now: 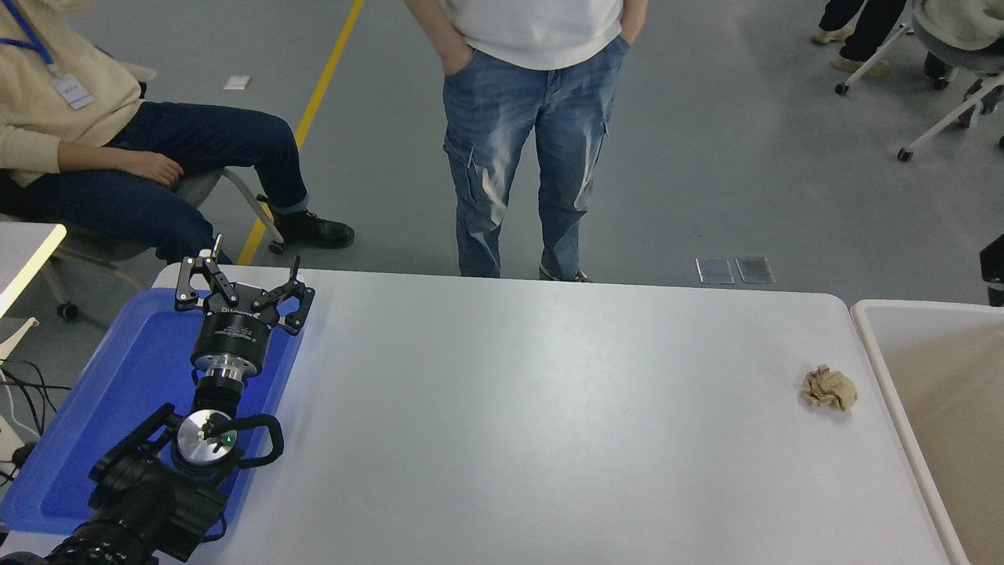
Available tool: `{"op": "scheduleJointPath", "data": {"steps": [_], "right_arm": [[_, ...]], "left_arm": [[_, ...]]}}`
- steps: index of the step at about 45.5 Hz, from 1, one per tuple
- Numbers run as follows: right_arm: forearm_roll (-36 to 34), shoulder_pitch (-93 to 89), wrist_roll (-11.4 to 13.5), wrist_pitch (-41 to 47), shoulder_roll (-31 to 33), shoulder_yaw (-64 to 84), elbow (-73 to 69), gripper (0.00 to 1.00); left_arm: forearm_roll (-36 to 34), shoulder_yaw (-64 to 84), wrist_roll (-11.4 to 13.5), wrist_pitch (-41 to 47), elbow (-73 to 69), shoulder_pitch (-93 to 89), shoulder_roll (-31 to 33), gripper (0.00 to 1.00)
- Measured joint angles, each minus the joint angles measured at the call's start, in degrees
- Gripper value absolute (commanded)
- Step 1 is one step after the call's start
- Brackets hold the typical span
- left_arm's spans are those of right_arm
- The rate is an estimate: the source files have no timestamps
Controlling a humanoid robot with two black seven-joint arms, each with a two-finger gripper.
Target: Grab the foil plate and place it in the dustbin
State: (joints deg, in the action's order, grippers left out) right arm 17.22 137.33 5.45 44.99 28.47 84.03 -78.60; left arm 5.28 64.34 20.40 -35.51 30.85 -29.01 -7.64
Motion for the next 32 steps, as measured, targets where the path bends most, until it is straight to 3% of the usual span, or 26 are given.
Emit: {"op": "scheduleJointPath", "data": {"steps": [16,32], "right_arm": [[-0.62,-0.33,-0.01,0.0,-7.84,-11.3,-0.4,1.0],[-1.12,-0.91,0.0,0.01,-9.71,-14.22,-0.48,1.0]], "left_arm": [[-0.01,0.0,0.0,0.0,0.0,0.0,0.0,1.0],[-0.03,0.0,0.0,0.0,0.0,-0.01,0.0,1.0]]}}
